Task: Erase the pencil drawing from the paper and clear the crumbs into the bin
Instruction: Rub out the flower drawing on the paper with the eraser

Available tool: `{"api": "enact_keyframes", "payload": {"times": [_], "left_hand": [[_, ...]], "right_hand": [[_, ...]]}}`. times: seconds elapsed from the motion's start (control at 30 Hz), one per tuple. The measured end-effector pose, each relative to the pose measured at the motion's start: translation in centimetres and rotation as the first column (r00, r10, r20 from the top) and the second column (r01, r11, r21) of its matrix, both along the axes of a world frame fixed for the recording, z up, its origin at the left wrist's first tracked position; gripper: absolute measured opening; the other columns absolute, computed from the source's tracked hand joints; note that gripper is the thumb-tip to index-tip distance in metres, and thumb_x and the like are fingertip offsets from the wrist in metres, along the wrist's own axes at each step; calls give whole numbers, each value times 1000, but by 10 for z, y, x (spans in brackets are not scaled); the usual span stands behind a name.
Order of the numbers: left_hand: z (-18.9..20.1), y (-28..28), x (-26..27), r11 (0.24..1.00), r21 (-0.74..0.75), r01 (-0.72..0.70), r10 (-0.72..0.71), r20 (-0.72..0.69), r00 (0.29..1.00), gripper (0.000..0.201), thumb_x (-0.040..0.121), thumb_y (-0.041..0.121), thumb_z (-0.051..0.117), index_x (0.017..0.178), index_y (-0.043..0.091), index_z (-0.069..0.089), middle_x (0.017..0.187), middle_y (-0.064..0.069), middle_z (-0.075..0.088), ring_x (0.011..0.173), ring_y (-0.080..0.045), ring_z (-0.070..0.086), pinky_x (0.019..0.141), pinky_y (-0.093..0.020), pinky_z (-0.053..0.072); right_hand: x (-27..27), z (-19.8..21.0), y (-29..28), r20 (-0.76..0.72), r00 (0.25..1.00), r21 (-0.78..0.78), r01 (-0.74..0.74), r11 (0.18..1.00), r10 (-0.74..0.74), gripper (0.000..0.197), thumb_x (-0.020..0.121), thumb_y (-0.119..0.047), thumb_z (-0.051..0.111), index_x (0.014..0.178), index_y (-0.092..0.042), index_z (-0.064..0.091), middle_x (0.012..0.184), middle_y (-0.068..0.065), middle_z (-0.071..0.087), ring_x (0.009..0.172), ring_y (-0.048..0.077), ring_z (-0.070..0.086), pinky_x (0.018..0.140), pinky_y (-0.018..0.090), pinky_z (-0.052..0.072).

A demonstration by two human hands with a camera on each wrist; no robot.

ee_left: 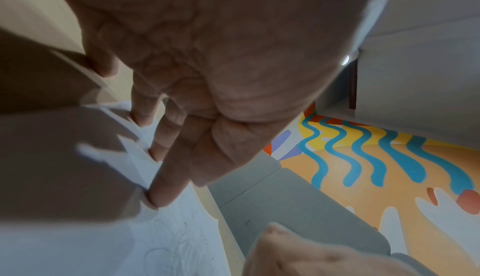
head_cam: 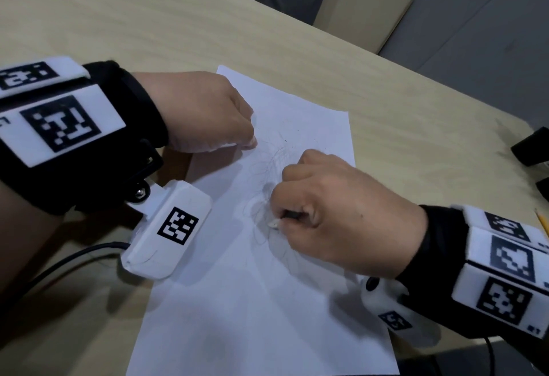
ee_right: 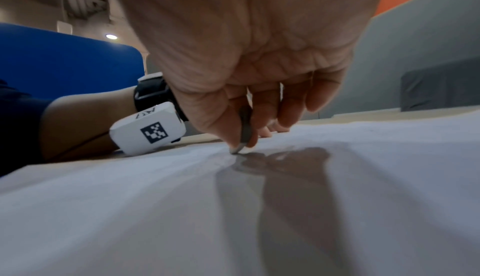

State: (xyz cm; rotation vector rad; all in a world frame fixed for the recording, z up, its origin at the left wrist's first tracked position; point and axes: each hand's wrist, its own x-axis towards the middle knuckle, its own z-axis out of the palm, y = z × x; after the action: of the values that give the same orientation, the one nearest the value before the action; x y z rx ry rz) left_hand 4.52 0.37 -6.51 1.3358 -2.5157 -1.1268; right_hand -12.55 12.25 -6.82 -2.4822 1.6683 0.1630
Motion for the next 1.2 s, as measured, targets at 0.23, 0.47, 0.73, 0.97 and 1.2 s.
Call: {"api": "enact_keyframes", "payload": {"times": [0.23, 0.47, 0.73, 0.97, 1.2], "left_hand": [[-3, -3, 0, 1000, 4, -20, 20, 2, 1000, 20, 74, 47, 63, 76, 31, 75, 117, 3, 72, 115, -16, 62, 103, -47, 45], [-5, -4, -3, 999, -1, -42, 42, 12, 999, 27, 76, 48, 65, 86, 26, 78, 120, 2, 71, 115, -17, 61, 105, -46, 44], [-4, -4, -2, 999, 6, -41, 41, -9, 999, 19, 76, 45, 66, 78, 30, 77, 117, 1, 72, 115, -16, 62, 104, -46, 45], [-6, -4, -3, 999, 9, -51, 51, -3, 999, 24, 74, 47, 64, 82, 29, 78, 119, 3, 71, 114, -16, 63, 104, -47, 46], [-3, -1, -2, 999, 8, -53, 53, 1, 999, 39, 60, 51, 56, 84, 29, 78, 118, 1, 72, 114, -17, 63, 104, -47, 45]], "right_hand": [[-1, 0, 2, 13, 1000, 8, -22, 1000, 21, 11, 76, -21, 50, 68, -20, 58, 64, -7, 50, 73, 24, 46, 63, 42, 46], [0, 0, 2, 9, 1000, -31, -27, 999, 27, 10, 75, -20, 52, 67, -19, 57, 64, -7, 49, 71, 24, 45, 62, 42, 45], [2, 2, 5, -6, 997, -5, -80, 997, 80, 11, 75, -18, 52, 64, -18, 53, 63, -7, 45, 71, 24, 44, 60, 42, 44], [2, 3, 4, -20, 998, -47, -59, 997, 58, 12, 73, -16, 51, 62, -17, 51, 60, -5, 46, 68, 26, 43, 59, 43, 45], [4, 3, 4, -12, 999, -48, -33, 998, 33, 13, 73, -17, 50, 60, -17, 48, 58, -5, 43, 67, 25, 43, 58, 42, 44]]}}
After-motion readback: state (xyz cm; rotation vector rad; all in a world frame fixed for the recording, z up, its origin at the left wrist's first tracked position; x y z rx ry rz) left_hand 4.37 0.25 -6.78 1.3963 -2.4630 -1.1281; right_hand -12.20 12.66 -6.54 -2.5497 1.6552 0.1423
